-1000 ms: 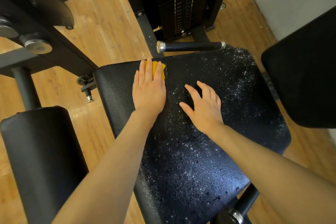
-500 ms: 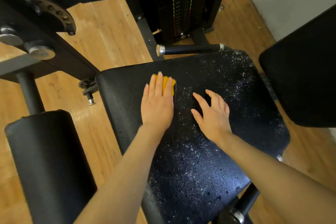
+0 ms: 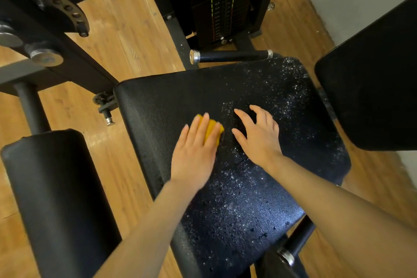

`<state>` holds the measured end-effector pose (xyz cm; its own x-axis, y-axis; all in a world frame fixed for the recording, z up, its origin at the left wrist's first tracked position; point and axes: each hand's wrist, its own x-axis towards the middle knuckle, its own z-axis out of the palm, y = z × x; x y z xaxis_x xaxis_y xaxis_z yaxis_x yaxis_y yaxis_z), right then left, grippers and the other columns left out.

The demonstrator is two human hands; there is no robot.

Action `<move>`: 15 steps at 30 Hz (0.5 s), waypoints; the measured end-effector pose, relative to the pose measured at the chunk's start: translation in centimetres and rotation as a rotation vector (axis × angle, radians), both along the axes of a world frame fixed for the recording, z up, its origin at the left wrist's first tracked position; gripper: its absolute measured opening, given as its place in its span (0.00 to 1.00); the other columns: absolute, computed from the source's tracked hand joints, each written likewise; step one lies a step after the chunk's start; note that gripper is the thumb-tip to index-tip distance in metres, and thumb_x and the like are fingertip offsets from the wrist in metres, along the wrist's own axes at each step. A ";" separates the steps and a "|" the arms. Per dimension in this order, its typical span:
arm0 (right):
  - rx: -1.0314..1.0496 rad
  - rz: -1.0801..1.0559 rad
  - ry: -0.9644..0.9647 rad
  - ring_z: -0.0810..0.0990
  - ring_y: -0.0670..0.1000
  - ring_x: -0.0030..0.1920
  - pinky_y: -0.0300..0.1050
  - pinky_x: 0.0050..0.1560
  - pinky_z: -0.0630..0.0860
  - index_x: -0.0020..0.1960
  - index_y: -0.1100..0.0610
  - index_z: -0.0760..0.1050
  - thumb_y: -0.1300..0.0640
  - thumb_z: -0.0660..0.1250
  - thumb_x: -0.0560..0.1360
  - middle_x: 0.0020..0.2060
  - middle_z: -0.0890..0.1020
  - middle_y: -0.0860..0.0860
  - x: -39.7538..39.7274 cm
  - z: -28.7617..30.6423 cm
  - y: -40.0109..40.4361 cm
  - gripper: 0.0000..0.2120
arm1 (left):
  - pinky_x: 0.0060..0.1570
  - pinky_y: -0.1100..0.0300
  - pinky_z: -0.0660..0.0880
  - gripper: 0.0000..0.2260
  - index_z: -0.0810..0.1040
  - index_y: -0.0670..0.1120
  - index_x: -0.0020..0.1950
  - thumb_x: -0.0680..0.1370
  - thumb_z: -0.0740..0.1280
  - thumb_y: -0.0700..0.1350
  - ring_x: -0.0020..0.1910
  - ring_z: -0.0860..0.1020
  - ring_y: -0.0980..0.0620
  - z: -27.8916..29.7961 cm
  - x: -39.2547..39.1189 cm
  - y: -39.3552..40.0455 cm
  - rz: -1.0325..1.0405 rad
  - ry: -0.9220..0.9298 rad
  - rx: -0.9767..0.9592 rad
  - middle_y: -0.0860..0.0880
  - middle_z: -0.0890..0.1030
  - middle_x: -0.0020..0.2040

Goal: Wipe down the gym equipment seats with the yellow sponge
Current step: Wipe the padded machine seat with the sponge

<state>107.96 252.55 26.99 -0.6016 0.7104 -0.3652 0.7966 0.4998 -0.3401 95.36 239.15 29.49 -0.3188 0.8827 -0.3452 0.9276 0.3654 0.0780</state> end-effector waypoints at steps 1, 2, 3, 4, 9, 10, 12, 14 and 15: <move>-0.004 0.000 0.002 0.54 0.55 0.73 0.56 0.70 0.55 0.73 0.44 0.59 0.44 0.58 0.79 0.73 0.58 0.53 0.0 0.0 0.0 0.24 | 0.76 0.49 0.47 0.24 0.51 0.51 0.78 0.83 0.51 0.51 0.78 0.45 0.45 -0.3 -1.4 1.7 0.019 0.010 0.013 0.46 0.48 0.79; -0.006 0.001 0.003 0.54 0.55 0.73 0.56 0.71 0.55 0.73 0.44 0.59 0.44 0.58 0.79 0.73 0.58 0.53 0.0 0.0 0.0 0.24 | 0.76 0.49 0.47 0.24 0.50 0.52 0.78 0.83 0.51 0.51 0.78 0.45 0.45 -0.6 -2.9 3.6 0.065 0.018 0.021 0.46 0.48 0.79; -0.008 0.002 0.004 0.54 0.55 0.73 0.57 0.71 0.55 0.73 0.44 0.59 0.44 0.58 0.79 0.73 0.58 0.53 0.0 0.0 0.0 0.24 | 0.76 0.49 0.47 0.24 0.50 0.51 0.78 0.83 0.51 0.50 0.78 0.45 0.45 -0.7 -4.1 5.3 0.119 0.025 0.019 0.45 0.47 0.79; -0.009 0.006 0.004 0.55 0.55 0.73 0.57 0.71 0.55 0.73 0.44 0.59 0.44 0.58 0.79 0.73 0.58 0.53 0.0 0.0 0.0 0.24 | 0.76 0.48 0.47 0.24 0.51 0.51 0.78 0.83 0.52 0.50 0.78 0.45 0.45 -0.8 -5.0 6.6 0.164 0.029 0.016 0.45 0.47 0.79; 0.009 0.023 -0.002 0.55 0.55 0.72 0.57 0.71 0.56 0.73 0.44 0.59 0.44 0.58 0.79 0.73 0.58 0.53 0.2 -0.2 0.2 0.24 | 0.75 0.49 0.48 0.25 0.52 0.52 0.78 0.82 0.54 0.50 0.78 0.45 0.44 -1.1 -2.9 6.4 0.262 0.022 0.092 0.44 0.49 0.79; 0.016 0.022 -0.001 0.55 0.55 0.72 0.57 0.70 0.57 0.73 0.44 0.59 0.44 0.58 0.79 0.73 0.58 0.53 0.2 -0.3 0.1 0.24 | 0.75 0.49 0.48 0.25 0.52 0.51 0.78 0.82 0.54 0.49 0.78 0.46 0.44 -1.0 -1.4 5.0 0.266 0.020 0.111 0.44 0.50 0.79; 0.035 0.024 -0.006 0.56 0.55 0.72 0.57 0.70 0.57 0.73 0.44 0.59 0.44 0.58 0.78 0.73 0.59 0.53 0.2 -0.5 0.0 0.25 | 0.75 0.50 0.48 0.25 0.54 0.50 0.78 0.82 0.55 0.50 0.78 0.47 0.45 -0.9 1.7 1.9 0.253 0.009 0.117 0.45 0.51 0.79; 0.074 0.043 -0.020 0.58 0.56 0.72 0.57 0.69 0.58 0.74 0.45 0.59 0.44 0.58 0.78 0.72 0.60 0.54 0.3 -0.6 -0.1 0.25 | 0.75 0.50 0.49 0.26 0.55 0.49 0.78 0.81 0.55 0.52 0.78 0.49 0.45 -0.8 3.5 -0.4 0.210 0.021 0.085 0.45 0.53 0.78; 0.092 0.057 -0.028 0.59 0.56 0.71 0.57 0.69 0.59 0.74 0.45 0.60 0.44 0.58 0.78 0.72 0.61 0.55 0.3 -0.6 -0.1 0.25 | 0.75 0.49 0.51 0.26 0.55 0.48 0.78 0.81 0.55 0.54 0.78 0.50 0.45 -0.8 3.6 -1.0 0.183 0.042 0.065 0.46 0.54 0.78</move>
<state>108.25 252.45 26.36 -0.6328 0.7064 -0.3172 0.7743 0.5728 -0.2691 98.97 238.19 28.68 -0.4890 0.8288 -0.2720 0.8491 0.5237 0.0692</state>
